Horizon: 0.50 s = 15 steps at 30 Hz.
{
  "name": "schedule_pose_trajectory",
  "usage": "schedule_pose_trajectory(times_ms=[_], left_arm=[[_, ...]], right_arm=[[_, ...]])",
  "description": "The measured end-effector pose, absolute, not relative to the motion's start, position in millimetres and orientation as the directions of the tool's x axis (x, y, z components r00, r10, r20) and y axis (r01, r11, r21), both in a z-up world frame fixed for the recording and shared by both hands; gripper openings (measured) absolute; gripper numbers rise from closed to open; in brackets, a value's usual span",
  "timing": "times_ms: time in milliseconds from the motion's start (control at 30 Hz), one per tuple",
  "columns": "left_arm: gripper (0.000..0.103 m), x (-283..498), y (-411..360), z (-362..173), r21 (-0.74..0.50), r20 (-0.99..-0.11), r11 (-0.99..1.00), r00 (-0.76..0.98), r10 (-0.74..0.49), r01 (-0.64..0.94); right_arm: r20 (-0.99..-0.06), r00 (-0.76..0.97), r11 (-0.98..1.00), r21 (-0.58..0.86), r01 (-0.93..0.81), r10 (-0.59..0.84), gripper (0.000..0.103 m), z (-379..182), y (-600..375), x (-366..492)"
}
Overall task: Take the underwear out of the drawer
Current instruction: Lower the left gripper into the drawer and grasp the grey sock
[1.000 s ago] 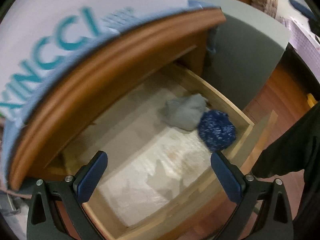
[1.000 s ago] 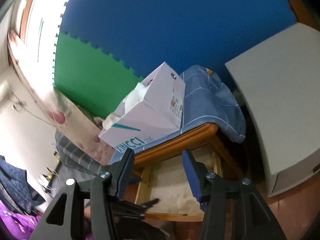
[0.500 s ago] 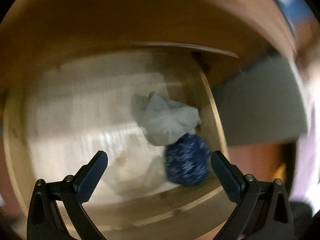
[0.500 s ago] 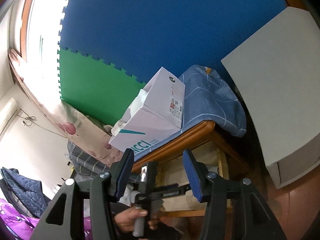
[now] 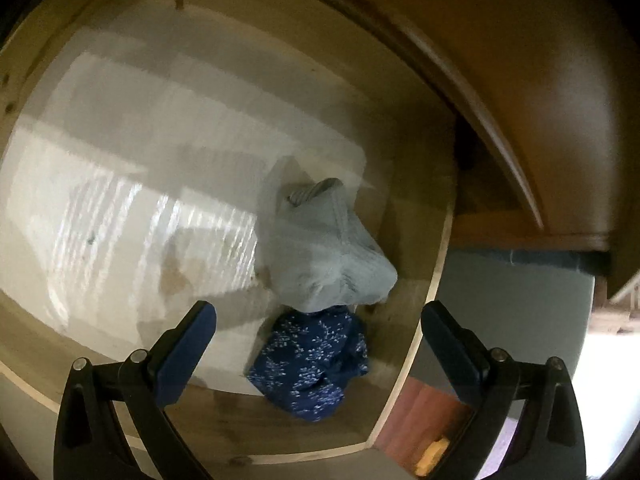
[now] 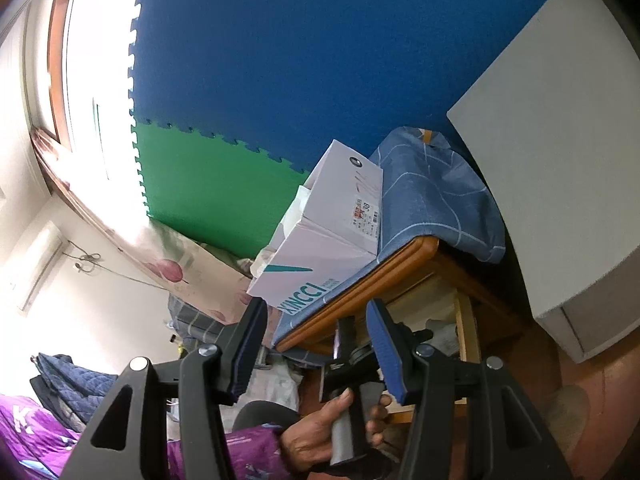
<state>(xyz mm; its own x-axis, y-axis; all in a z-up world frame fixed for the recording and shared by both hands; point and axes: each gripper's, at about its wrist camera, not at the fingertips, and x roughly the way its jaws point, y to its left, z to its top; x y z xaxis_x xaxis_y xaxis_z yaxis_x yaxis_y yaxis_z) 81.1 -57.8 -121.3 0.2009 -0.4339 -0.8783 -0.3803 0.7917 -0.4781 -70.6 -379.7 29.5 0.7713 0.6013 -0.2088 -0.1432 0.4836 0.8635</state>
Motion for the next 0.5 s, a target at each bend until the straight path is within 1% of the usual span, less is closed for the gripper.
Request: schedule_pose_trajectory(times_ms=[100, 167, 200, 267, 367, 500], left_arm=[[0.101, 81.3, -62.1, -125.1, -0.471, -0.882, 0.771, 0.210, -0.422, -0.429], [0.101, 80.5, -56.4, -133.6, -0.467, -0.882, 0.733, 0.205, -0.424, -0.494], [0.101, 76.1, -53.5, -138.2, -0.475, -0.876, 0.682, 0.224, -0.427, -0.556], [0.101, 73.8, -52.5, -140.3, -0.482, -0.872, 0.634, 0.265, -0.411, -0.604], [0.101, 81.8, -59.5, -146.2, -0.441, -0.894, 0.663, 0.227, -0.387, -0.605], [0.101, 86.8, -62.4, -160.2, -0.435, -0.888, 0.601, 0.206, -0.412, -0.670]], right_arm=[[-0.179, 0.768, 0.444, 0.883, -0.150, 0.615, 0.053, 25.8, -385.5, -72.4], [-0.163, 0.764, 0.417, 0.897, -0.149, 0.624, 0.053, 22.8, -388.4, -72.6], [-0.154, 0.761, 0.403, 0.903, -0.151, 0.630, 0.053, 21.4, -389.7, -72.5], [-0.134, 0.759, 0.375, 0.914, -0.153, 0.637, 0.054, 18.6, -393.5, -73.5], [-0.107, 0.763, 0.342, 0.927, -0.155, 0.637, 0.054, 15.4, -399.5, -75.9], [-0.080, 0.769, 0.298, 0.943, -0.148, 0.635, 0.059, 9.2, -406.6, -77.2]])
